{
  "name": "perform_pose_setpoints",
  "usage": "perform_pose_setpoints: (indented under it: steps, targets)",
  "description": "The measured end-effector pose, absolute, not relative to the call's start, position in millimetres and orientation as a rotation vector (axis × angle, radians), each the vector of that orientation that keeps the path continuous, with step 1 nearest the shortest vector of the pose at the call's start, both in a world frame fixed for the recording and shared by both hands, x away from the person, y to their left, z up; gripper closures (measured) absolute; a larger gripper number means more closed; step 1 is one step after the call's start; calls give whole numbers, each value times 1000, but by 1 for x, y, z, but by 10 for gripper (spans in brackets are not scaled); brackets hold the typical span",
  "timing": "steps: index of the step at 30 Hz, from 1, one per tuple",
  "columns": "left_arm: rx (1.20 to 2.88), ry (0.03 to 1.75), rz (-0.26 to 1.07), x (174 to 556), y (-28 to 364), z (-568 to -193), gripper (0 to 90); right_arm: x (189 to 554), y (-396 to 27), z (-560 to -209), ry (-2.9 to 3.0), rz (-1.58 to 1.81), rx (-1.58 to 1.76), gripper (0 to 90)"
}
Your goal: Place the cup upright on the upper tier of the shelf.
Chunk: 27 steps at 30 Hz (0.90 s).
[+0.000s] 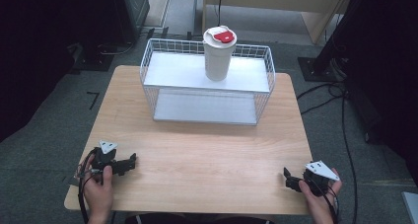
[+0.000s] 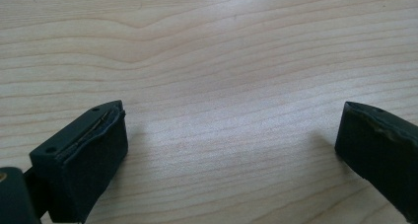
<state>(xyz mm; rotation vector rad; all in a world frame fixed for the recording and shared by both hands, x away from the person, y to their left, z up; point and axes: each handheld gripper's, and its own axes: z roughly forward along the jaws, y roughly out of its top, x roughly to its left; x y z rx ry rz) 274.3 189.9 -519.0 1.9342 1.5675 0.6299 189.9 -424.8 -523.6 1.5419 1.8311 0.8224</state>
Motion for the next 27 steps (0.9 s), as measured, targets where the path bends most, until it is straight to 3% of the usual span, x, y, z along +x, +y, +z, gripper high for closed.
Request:
perform_pose_setpoints:
  steps: [27]
  targets:
    - [1933,1567,631,274,190,-519,0,189,-426,-527,1962,840,1608,1]
